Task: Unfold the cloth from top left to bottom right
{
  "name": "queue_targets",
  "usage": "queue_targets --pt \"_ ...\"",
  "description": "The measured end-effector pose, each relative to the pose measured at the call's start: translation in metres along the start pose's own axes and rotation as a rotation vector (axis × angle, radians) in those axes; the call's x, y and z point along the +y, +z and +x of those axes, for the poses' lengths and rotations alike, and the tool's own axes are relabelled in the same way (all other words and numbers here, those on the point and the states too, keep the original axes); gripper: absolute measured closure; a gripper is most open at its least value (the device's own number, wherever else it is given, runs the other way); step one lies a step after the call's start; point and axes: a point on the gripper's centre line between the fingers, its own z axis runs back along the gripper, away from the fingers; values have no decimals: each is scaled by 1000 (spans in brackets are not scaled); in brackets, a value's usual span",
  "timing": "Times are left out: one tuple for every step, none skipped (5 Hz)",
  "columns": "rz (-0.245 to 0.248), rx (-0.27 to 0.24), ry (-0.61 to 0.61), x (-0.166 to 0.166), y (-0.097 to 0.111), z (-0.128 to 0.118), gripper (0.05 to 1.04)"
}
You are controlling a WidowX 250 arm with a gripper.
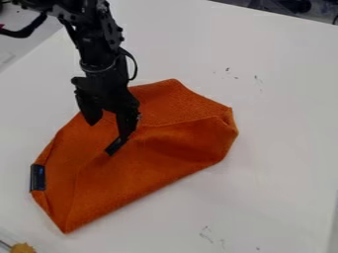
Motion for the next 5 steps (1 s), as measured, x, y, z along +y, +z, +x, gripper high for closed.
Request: queue_targets --pt "-8 26 0 -1 -7 -3 83" --pt "-13 33 -14 -2 -12 -3 83" --pt "-22 20 -12 -3 -18 -1 83" --pt "-38 18 -25 -5 -25 0 139" --pt "-59 22 -32 -4 -32 0 362"
